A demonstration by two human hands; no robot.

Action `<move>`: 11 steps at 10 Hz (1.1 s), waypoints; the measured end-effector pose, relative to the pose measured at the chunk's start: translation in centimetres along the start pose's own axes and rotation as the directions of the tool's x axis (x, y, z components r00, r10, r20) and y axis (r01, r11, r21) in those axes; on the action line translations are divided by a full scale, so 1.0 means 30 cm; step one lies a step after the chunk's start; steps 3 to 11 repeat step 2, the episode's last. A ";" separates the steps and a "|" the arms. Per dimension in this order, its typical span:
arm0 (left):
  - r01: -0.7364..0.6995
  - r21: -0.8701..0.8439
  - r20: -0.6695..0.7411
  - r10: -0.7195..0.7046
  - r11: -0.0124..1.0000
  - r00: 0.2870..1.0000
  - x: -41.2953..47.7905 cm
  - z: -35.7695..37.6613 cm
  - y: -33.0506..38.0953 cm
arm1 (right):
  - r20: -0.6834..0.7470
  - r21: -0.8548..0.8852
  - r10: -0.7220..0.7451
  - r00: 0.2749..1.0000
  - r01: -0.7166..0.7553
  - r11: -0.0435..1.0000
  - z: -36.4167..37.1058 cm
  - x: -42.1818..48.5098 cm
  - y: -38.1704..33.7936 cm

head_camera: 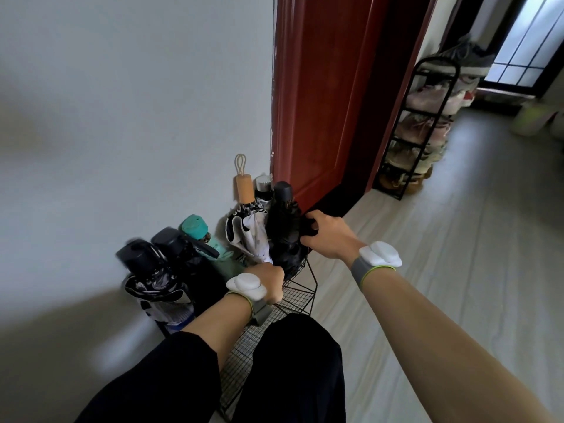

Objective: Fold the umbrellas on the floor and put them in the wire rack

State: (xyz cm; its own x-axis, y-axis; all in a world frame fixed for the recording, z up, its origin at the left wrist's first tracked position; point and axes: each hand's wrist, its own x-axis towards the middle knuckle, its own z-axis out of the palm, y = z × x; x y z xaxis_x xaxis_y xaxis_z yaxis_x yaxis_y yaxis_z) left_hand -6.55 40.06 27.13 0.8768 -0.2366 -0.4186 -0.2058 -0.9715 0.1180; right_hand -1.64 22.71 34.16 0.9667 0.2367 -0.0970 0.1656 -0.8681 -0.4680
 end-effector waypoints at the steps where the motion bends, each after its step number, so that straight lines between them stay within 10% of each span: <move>1: 0.004 0.061 -0.010 -0.003 0.998 1.000 -0.009 -0.019 0.034 | -0.017 -0.023 -0.018 1.000 0.018 1.000 -0.020 -0.031 0.022; 11: 0.045 0.138 -0.093 -0.032 0.989 0.995 -0.024 -0.031 0.074 | -0.059 -0.034 -0.023 0.998 0.021 0.999 -0.045 -0.057 0.047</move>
